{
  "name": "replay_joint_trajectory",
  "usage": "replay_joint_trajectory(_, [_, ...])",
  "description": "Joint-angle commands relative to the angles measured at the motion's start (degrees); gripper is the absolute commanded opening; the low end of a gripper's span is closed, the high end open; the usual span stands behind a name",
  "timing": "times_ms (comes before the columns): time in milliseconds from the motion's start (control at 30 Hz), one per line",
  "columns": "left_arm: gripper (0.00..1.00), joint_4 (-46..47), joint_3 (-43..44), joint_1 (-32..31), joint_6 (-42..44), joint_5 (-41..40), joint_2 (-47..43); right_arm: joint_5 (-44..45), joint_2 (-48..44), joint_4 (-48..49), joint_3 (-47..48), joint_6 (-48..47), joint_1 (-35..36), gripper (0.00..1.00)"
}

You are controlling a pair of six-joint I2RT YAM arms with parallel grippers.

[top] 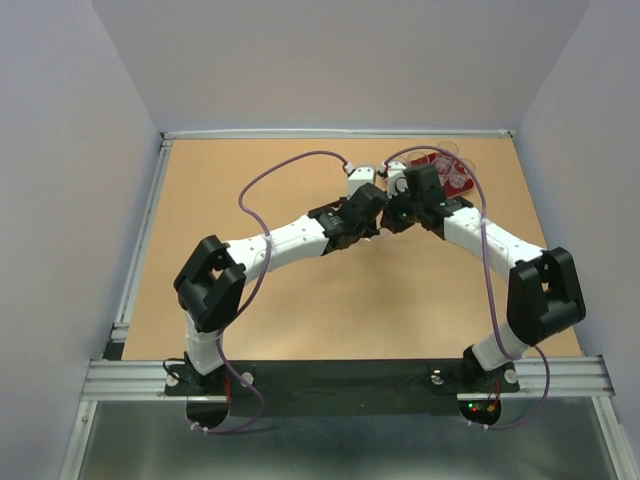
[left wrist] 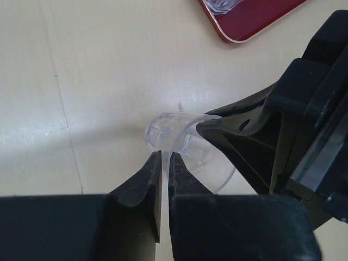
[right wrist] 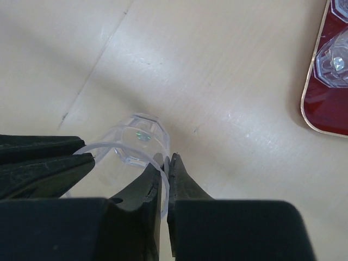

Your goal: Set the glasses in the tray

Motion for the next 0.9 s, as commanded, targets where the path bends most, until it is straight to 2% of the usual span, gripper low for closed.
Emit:
replay_joint_trajectory(0, [0.00, 0.30, 2.54, -0.05, 0.73, -1.11, -0.84, 3.30, -0.04, 0.05, 2.59, -2.30, 0.57, 0.00])
replay_joint_trajectory(67, [0.00, 0.65, 2.37, -0.14, 0.47, -1.02, -1.27, 3.30, -0.22, 0.05, 2.59, -2.48, 0.66, 0.00])
replay_joint_trajectory(133, [0.05, 1.44, 1.58, -0.14, 0.46, -0.15, -2.24, 3.22, -0.48, 0.14, 2.50, -2.57, 0.66, 0.00])
replay_joint_trajectory(167, [0.14, 2.40, 1.14, -0.14, 0.46, 0.21, -2.77, 2.95, -0.66, 0.14, 2.50, -2.66, 0.57, 0.00])
replay_joint_trajectory(267, [0.31, 4.86, -1.14, -0.14, 0.73, 1.87, -4.96, 1.72, -1.36, 0.22, 2.24, -2.66, 0.57, 0.00])
replay_joint_trajectory(300, [0.41, 5.65, -2.63, -0.14, 0.99, 2.92, -6.27, 1.11, -1.71, 0.22, 2.24, -2.57, 0.57, 0.00])
replay_joint_trajectory(367, [0.51, 8.11, -4.31, -0.14, 1.34, 3.90, -7.86, 0.75, -1.97, 0.22, 2.06, -2.66, 0.48, 0.00])
replay_joint_trajectory(467, [0.61, 10.66, -7.38, -0.14, 2.05, 5.30, -10.68, -0.56, -2.41, 0.22, 1.97, -2.48, -0.31, 0.00])
replay_joint_trajectory(600, [0.67, 11.81, -10.37, -0.14, 3.19, 5.13, -14.97, -2.32, -3.03, 0.31, 1.71, -2.13, -2.50, 0.00])
replay_joint_trajectory(733, [0.72, 11.81, -13.79, -0.05, 6.17, 1.89, -19.19, -3.11, -3.82, 0.75, 1.36, -1.08, -7.50, 0.00])
replay_joint_trajectory(867, [0.82, 11.81, -17.05, 0.03, 12.05, -3.73, -25.17, -1.89, -4.70, 3.03, 0.04, 1.64, -12.69, 0.00])
